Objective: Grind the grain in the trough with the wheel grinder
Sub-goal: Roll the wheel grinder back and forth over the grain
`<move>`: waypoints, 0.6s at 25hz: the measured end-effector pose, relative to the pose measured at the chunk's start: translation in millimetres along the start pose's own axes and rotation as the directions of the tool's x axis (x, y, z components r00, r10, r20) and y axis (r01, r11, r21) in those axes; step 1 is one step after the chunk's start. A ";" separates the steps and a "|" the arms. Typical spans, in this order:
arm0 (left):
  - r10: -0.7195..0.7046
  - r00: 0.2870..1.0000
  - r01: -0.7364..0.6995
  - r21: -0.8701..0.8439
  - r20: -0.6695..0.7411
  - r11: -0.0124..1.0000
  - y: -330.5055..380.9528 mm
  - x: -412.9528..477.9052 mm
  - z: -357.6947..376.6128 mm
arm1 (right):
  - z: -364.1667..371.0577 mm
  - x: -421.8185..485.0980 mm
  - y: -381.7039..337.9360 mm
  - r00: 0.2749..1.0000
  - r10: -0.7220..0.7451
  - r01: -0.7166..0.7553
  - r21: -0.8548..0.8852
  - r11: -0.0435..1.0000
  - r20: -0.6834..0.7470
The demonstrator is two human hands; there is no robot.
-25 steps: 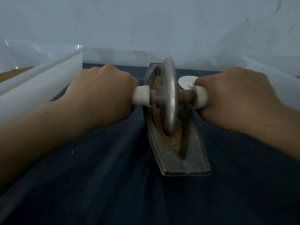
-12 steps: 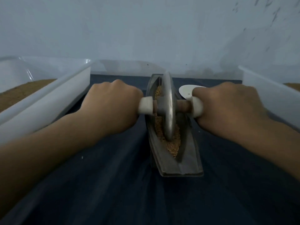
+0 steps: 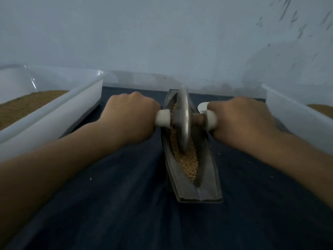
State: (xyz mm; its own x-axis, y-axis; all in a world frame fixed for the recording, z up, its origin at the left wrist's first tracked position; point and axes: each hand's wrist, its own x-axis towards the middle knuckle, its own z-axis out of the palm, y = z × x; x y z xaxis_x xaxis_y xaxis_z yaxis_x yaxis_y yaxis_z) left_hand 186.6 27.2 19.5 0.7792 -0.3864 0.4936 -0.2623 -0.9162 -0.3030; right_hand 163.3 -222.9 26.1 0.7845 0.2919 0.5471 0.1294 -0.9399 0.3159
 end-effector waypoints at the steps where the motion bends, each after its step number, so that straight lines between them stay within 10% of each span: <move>1: 0.023 0.999 -0.022 0.021 -0.045 1.000 -0.5 -10.6 -2.3 | -0.6 -13.9 -0.7 0.998 0.003 -0.004 -0.003 1.000 -0.068; 10: -0.100 0.990 0.100 0.003 0.104 0.995 10.8 52.2 -3.1 | 10.5 49.7 -11.1 0.962 0.166 -0.197 0.132 0.971 0.217; 15: 0.081 0.987 -0.073 0.061 -0.140 0.995 2.8 -16.3 -11.3 | -4.5 -29.7 1.0 0.994 0.006 0.002 0.070 0.998 -0.105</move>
State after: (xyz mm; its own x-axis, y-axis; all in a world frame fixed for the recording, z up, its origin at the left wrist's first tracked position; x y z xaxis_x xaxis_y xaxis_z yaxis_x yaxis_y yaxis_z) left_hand 166.8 29.7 19.8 0.6677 -0.4702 0.5771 -0.2832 -0.8774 -0.3872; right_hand 137.4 -231.7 13.7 0.7171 0.3036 0.6274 0.1731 -0.9495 0.2617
